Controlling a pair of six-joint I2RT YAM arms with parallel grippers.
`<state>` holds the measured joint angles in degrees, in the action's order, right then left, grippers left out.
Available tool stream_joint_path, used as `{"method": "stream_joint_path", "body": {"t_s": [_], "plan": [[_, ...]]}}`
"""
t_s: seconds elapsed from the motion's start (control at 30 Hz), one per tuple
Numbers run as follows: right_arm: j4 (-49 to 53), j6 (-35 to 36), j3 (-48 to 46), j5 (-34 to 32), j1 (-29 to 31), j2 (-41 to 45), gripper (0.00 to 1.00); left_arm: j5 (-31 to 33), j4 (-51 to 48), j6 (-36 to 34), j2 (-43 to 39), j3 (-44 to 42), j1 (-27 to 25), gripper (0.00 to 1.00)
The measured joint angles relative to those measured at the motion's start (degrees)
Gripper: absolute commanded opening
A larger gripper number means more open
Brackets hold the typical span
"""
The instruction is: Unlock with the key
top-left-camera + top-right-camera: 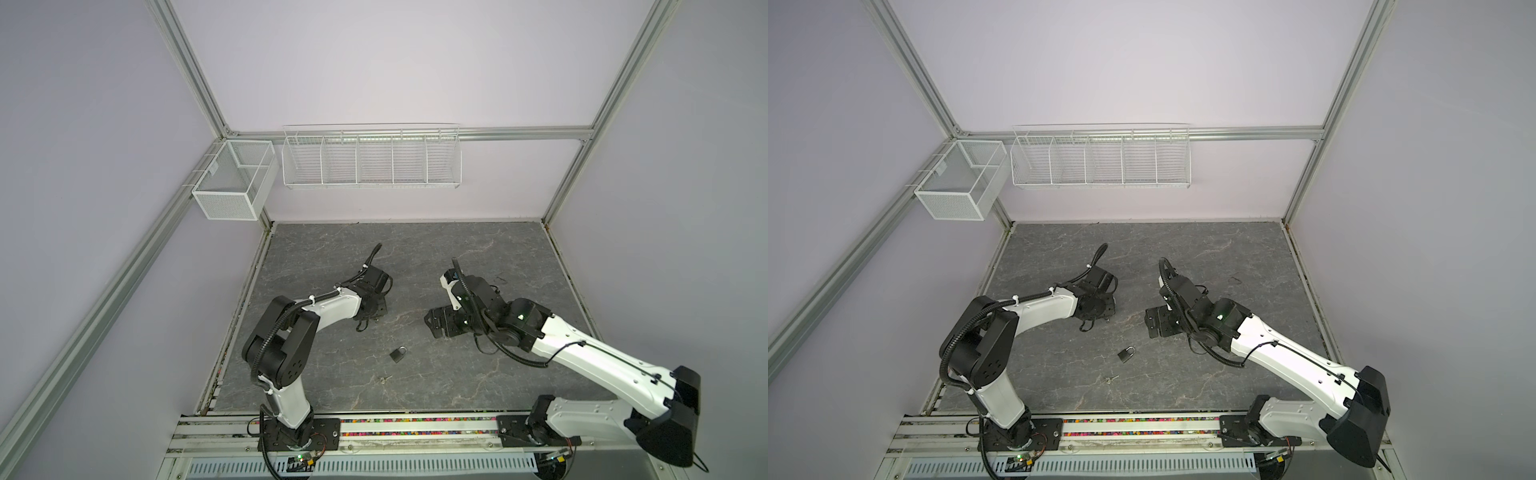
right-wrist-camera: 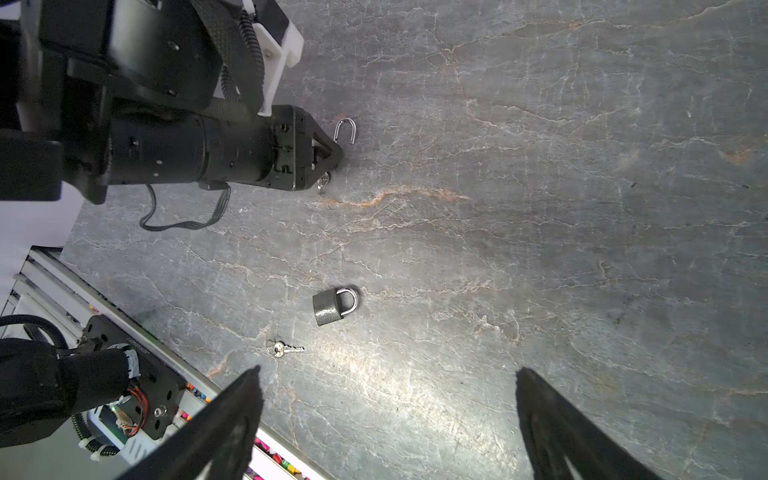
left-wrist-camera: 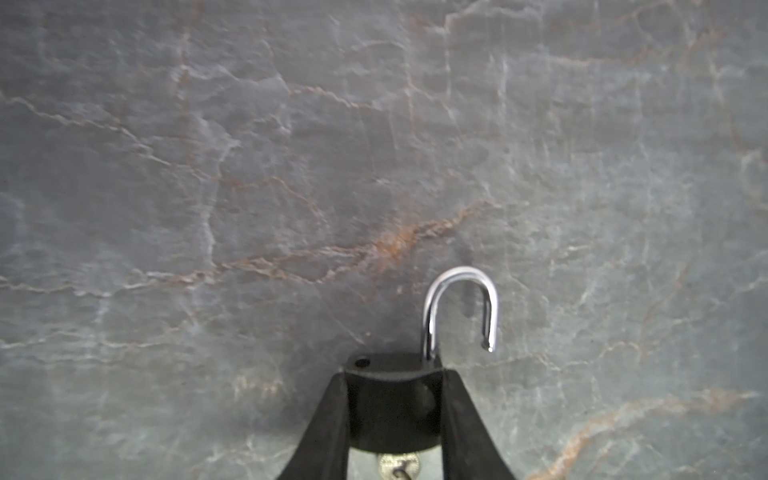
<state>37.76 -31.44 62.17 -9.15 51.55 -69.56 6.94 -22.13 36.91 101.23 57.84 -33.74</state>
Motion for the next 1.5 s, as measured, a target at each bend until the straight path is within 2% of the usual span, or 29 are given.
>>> {"method": "stream_joint_path", "body": {"t_s": [0.13, 0.2, 0.37, 0.57, 0.73, 0.93, 1.17, 1.5], "plan": [[-0.2, 0.0, -0.1, 0.0, 0.0, 0.1, 0.96, 0.2, 1.1, 0.4, -0.5, -0.9, 0.0, 0.2], [-0.2, 0.0, -0.3, -0.1, 0.1, 0.5, 0.96, 0.1, 1.2, 0.5, -0.6, -1.0, 0.1, 0.37], [-0.2, 0.0, -0.3, -0.1, 0.6, 1.6, 0.96, 0.0, -1.2, 0.8, -1.5, -1.0, 0.1, 0.53], [-0.3, 0.1, -0.3, 0.1, 1.2, 2.0, 0.96, 1.1, -6.5, 0.9, -6.3, -1.0, 0.4, 0.63], [-0.9, -0.3, -0.3, 1.0, 2.9, 1.2, 0.96, 3.7, -10.9, 1.0, -14.2, -0.9, 0.4, 0.65], [-3.0, -2.1, -0.3, 2.3, 7.4, -4.3, 0.95, 6.7, -14.8, 1.0, -27.7, -1.4, 0.8, 0.65], [-6.8, -5.7, -0.2, 2.8, 11.7, -11.2, 0.95, 8.2, -14.9, 0.7, -44.3, -7.1, 1.2, 0.66], [-9.9, -15.1, 0.8, 0.9, 18.6, -18.9, 0.94, 4.8, -14.4, 0.6, -52.8, -14.5, 1.5, 0.66]]}}
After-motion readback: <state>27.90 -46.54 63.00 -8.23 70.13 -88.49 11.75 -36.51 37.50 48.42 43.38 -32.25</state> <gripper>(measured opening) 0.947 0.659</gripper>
